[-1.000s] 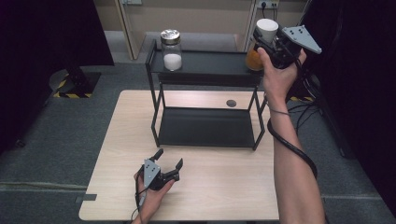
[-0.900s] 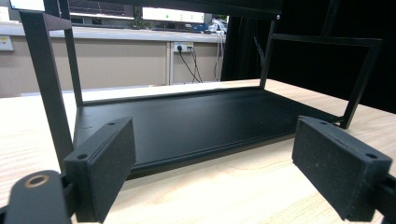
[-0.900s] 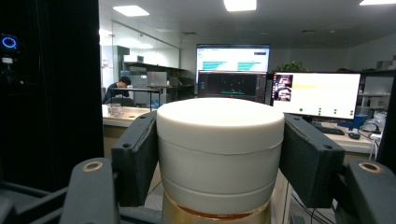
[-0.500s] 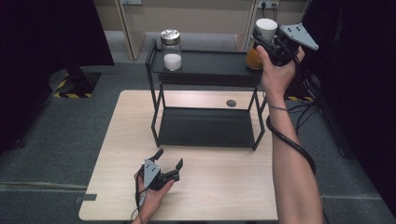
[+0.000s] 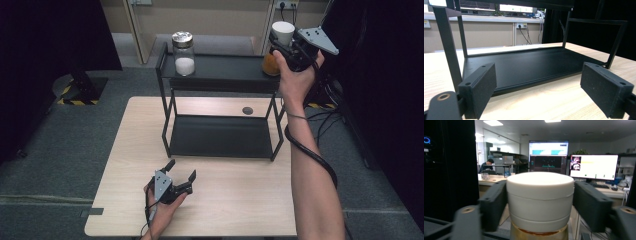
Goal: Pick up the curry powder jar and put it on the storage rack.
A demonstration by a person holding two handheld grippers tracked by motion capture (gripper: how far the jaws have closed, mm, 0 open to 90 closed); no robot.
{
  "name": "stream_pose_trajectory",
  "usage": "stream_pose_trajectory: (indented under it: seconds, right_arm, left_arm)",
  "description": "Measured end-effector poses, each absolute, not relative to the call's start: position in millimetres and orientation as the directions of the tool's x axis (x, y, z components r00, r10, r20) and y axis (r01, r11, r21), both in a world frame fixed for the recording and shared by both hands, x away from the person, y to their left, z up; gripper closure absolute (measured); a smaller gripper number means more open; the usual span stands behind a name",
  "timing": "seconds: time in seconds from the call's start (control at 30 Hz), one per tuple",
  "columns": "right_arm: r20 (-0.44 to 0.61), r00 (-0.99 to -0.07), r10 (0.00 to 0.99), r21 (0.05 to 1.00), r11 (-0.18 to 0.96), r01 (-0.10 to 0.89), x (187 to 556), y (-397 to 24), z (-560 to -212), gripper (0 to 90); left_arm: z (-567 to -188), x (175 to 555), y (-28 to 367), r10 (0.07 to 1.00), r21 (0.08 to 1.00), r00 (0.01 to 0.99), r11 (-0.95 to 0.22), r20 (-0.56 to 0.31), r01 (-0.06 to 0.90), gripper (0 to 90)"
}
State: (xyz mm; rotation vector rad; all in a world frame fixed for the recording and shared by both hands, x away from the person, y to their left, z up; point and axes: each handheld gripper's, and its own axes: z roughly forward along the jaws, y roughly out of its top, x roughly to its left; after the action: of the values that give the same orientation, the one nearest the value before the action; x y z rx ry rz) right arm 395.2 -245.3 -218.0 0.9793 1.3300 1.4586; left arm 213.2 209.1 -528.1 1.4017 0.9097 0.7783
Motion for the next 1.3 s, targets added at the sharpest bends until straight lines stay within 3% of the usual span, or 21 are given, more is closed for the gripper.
stream_pose_trajectory:
  seconds: [0.2, 0.43, 1.3]
  right_arm:
    - [0.016, -0.295, 0.956, 0.996, -0.040, -0.076, 394, -251, -219, 9.4]
    - [0.025, -0.314, 0.949, 0.996, -0.049, -0.069, 386, -259, -220, 3.6]
    - [-0.009, -0.389, 0.921, 0.999, -0.011, -0.051, 338, -276, -247, 0.8]
  left_arm:
    - [-528, 213, 209, 0.883, 0.997, 0.465, 0.038, -0.067, 0.071, 12.8]
    - [-528, 213, 209, 0.883, 0.997, 0.465, 0.038, -0.066, 0.070, 12.8]
    - [-528, 213, 207, 0.883, 0.997, 0.465, 0.035, -0.062, 0.067, 12.7]
